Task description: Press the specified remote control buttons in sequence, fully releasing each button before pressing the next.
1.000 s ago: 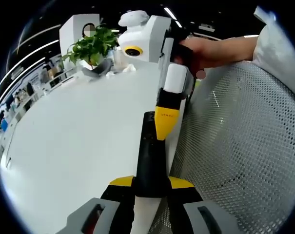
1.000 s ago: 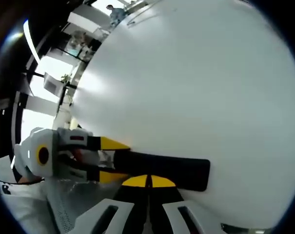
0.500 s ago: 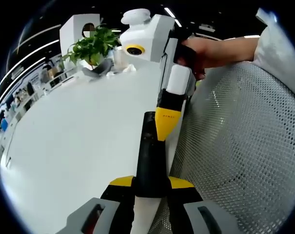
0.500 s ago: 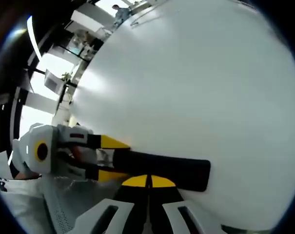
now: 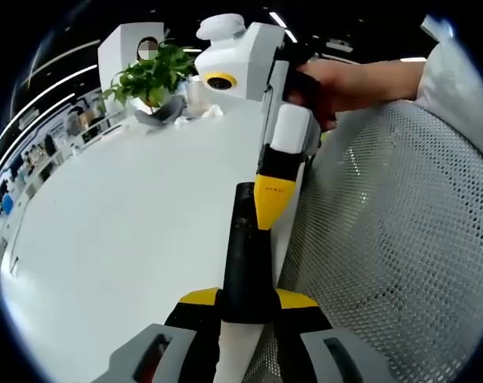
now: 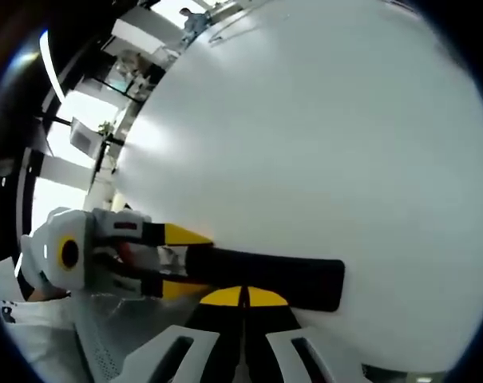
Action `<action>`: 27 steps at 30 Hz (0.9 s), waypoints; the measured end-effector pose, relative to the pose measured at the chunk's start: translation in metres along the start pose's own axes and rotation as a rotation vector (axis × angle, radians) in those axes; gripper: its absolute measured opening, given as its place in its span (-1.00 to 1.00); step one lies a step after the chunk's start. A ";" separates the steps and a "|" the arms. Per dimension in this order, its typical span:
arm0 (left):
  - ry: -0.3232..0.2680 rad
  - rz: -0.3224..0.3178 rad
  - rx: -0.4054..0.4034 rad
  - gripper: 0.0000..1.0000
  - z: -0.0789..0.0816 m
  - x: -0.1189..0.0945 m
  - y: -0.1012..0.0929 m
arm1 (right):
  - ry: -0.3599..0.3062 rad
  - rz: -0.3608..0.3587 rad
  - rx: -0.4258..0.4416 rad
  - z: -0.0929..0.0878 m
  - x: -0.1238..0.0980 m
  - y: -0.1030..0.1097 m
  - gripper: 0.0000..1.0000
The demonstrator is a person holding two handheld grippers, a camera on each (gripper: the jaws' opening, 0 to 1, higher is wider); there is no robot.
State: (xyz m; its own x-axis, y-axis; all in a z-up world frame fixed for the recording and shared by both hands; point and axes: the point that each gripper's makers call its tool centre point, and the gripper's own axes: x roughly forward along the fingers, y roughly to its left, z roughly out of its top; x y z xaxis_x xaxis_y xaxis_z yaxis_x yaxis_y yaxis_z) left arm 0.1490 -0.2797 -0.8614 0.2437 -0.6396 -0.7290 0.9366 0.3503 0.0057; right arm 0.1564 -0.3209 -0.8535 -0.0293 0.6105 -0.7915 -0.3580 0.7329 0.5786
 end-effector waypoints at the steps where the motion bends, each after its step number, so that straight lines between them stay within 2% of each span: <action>1: 0.000 0.000 0.000 -0.51 0.000 0.000 0.000 | 0.000 0.000 0.001 0.000 0.000 0.000 -1.00; 4: 0.000 -0.001 0.001 -0.51 0.000 0.000 0.000 | -0.024 0.032 0.022 0.004 0.001 0.005 -1.00; 5: 0.000 -0.001 0.001 -0.51 0.000 0.000 0.000 | -0.038 0.075 0.033 0.008 0.000 0.012 -1.00; 6: 0.000 -0.001 0.001 -0.51 0.000 0.000 0.000 | -0.043 0.085 0.038 0.010 0.000 0.013 -1.00; 16: -0.002 -0.001 -0.002 -0.51 0.000 0.001 0.001 | -0.039 0.092 0.038 0.011 0.006 0.015 -1.00; 19: -0.003 0.000 -0.003 -0.51 0.000 0.001 0.000 | -0.030 0.047 0.005 0.009 0.008 0.008 -1.00; 23: -0.003 -0.001 -0.004 -0.51 0.000 0.001 0.000 | -0.041 0.077 0.051 0.011 0.005 0.008 -1.00; 27: -0.004 -0.002 -0.004 -0.51 0.000 0.001 0.000 | -0.037 0.086 0.062 0.010 0.006 0.009 -1.00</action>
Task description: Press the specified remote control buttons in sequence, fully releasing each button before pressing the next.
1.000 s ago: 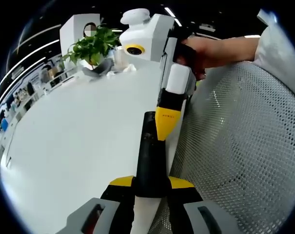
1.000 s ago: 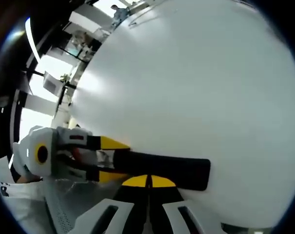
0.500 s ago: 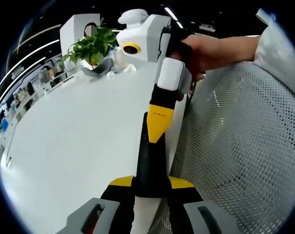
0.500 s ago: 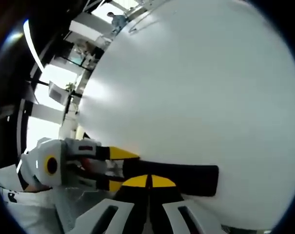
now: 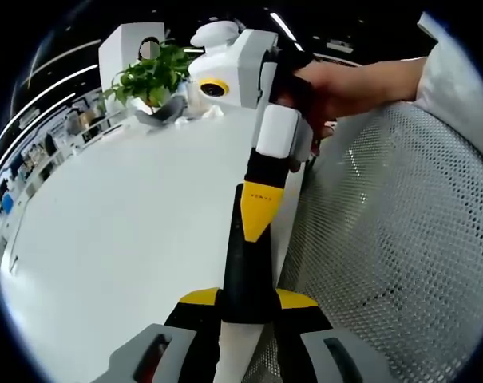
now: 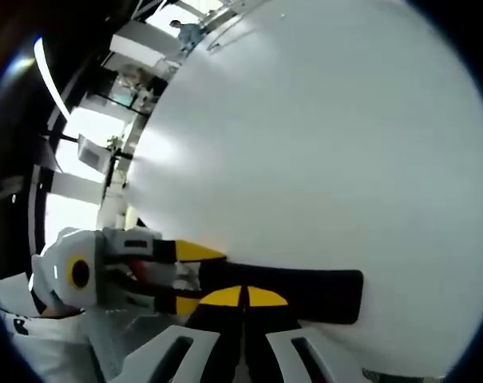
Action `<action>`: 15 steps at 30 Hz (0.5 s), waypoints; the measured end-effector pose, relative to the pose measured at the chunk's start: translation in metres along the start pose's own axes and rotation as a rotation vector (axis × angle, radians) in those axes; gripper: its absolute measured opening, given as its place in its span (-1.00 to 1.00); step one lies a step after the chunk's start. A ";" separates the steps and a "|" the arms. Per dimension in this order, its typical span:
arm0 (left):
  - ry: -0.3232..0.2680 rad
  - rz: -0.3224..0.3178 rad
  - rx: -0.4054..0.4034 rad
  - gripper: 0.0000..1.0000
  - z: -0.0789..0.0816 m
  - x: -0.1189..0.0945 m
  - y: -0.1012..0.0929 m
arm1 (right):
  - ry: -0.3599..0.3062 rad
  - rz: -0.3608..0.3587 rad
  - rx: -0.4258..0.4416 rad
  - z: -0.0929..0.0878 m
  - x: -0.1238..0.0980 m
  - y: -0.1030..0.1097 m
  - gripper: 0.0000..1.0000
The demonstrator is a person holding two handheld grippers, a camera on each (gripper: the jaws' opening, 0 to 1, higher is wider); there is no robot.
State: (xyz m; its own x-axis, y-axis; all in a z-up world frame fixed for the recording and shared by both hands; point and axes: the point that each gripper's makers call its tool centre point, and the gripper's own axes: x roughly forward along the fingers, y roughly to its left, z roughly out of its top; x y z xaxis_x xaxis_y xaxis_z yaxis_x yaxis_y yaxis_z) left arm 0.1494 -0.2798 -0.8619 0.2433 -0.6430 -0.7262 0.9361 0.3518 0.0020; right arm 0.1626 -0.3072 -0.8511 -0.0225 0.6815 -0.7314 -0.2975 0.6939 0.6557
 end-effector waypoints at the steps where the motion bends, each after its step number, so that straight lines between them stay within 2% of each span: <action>1: -0.001 0.000 0.000 -0.51 0.000 0.000 0.000 | 0.000 0.001 0.000 0.000 0.001 0.000 -1.00; 15: -0.003 -0.002 0.004 -0.51 0.000 0.000 -0.001 | -0.012 -0.013 -0.011 0.001 0.002 0.002 -1.00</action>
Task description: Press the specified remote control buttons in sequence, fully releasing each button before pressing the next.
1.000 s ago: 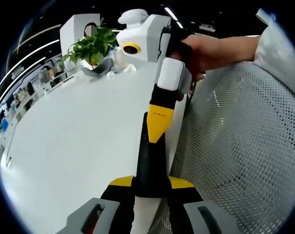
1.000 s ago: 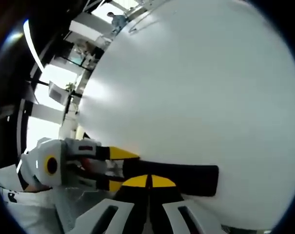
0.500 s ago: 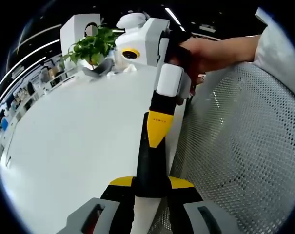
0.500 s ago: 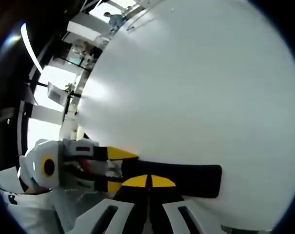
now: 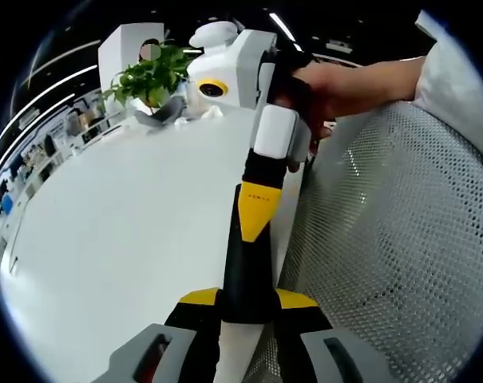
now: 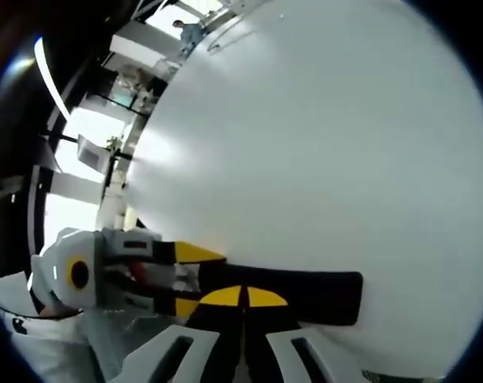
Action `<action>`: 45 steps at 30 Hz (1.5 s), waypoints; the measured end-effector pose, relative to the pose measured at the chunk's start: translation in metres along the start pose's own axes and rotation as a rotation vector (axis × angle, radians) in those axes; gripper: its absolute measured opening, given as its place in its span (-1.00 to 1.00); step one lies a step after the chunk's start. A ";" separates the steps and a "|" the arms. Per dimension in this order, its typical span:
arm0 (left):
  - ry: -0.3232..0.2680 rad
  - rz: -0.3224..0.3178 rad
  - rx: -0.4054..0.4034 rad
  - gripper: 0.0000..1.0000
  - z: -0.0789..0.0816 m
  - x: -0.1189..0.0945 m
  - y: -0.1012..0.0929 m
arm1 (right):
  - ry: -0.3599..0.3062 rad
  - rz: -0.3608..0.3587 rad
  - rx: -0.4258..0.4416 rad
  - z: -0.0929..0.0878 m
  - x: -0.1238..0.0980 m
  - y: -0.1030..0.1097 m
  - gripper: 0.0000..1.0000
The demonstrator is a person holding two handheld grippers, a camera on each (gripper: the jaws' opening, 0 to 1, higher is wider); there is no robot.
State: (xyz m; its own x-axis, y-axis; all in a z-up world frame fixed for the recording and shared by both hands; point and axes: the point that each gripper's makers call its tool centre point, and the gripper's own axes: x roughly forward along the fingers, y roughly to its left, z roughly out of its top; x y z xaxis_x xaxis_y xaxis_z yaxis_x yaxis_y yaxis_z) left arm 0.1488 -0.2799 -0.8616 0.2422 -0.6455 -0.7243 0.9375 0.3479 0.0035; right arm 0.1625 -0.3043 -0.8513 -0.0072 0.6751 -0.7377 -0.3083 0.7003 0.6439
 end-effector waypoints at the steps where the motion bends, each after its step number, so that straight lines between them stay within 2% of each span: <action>1: 0.000 0.000 0.001 -0.51 0.000 0.000 0.000 | 0.000 -0.003 -0.005 0.000 0.000 0.001 -1.00; 15: -0.002 0.000 0.002 -0.51 0.000 0.000 0.000 | -0.007 -0.039 -0.068 0.001 0.001 0.000 -1.00; 40: -0.005 -0.002 0.002 -0.51 0.000 0.000 0.000 | 0.015 -0.011 -0.058 0.000 0.002 0.002 -1.00; 45: -0.005 -0.002 0.002 -0.51 0.000 0.000 0.000 | 0.018 -0.008 -0.086 -0.001 0.004 0.006 -1.00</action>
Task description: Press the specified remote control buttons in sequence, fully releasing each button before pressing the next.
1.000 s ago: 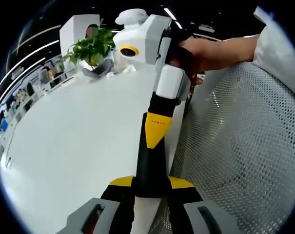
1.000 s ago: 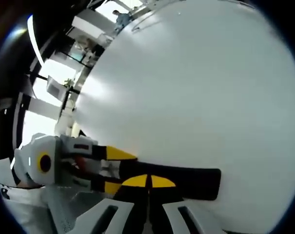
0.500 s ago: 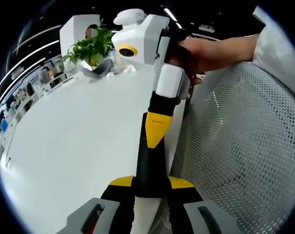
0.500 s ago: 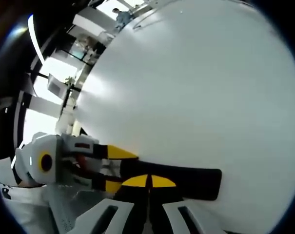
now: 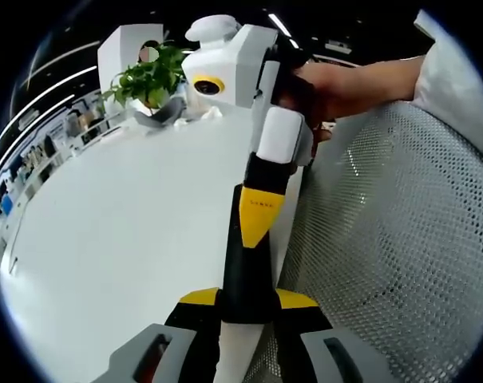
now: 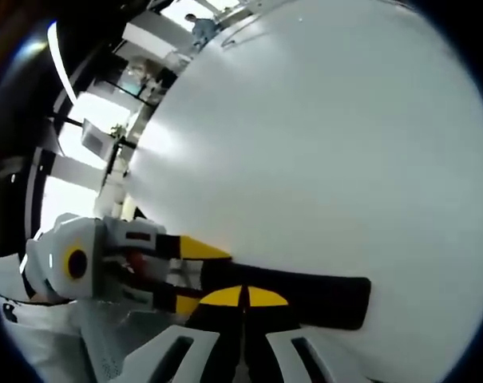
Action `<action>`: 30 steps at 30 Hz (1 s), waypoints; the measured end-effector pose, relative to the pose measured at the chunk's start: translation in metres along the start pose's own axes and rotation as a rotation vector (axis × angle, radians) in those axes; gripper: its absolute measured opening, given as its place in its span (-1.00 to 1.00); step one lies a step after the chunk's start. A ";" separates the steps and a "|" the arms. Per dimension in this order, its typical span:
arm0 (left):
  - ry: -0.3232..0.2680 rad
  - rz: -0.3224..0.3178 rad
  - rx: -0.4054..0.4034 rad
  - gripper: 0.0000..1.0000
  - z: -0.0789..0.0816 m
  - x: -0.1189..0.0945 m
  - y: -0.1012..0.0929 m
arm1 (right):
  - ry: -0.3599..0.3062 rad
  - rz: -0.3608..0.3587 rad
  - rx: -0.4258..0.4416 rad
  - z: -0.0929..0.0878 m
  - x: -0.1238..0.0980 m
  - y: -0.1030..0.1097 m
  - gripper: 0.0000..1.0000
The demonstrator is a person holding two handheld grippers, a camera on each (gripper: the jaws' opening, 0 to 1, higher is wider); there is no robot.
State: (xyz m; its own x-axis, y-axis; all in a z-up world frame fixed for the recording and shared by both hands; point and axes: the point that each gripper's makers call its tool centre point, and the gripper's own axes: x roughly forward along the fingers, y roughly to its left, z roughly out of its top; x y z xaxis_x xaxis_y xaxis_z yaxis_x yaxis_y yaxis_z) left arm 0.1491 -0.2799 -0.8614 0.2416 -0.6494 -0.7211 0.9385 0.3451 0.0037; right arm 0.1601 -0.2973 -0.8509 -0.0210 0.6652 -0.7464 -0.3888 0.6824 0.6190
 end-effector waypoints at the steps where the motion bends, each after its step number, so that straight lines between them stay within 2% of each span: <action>1: 0.000 0.000 0.000 -0.51 0.000 0.000 0.000 | -0.001 0.000 0.000 0.000 0.000 -0.001 -1.00; 5: 0.000 0.000 0.000 -0.51 0.000 0.000 0.000 | -0.006 0.009 0.015 0.000 -0.001 -0.001 -1.00; 12: -0.002 -0.001 -0.001 -0.51 0.000 0.000 -0.001 | -0.013 -0.001 -0.026 0.000 0.001 0.001 -1.00; 16: -0.002 0.000 0.000 -0.51 0.000 0.000 -0.001 | -0.019 0.003 -0.014 0.000 0.001 0.000 -1.00; 21: -0.002 -0.001 -0.006 -0.51 0.000 0.000 -0.001 | -0.023 -0.031 -0.090 0.000 0.002 0.002 -1.00; 30: -0.003 0.000 -0.014 -0.52 0.000 0.000 0.000 | -0.032 -0.047 -0.109 0.002 0.002 -0.001 -1.00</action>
State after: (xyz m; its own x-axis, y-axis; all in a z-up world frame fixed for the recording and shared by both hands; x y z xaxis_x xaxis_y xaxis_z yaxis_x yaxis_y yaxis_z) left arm 0.1490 -0.2804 -0.8614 0.2428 -0.6510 -0.7192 0.9350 0.3546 -0.0054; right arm 0.1619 -0.2959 -0.8526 0.0282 0.6440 -0.7645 -0.4863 0.6770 0.5524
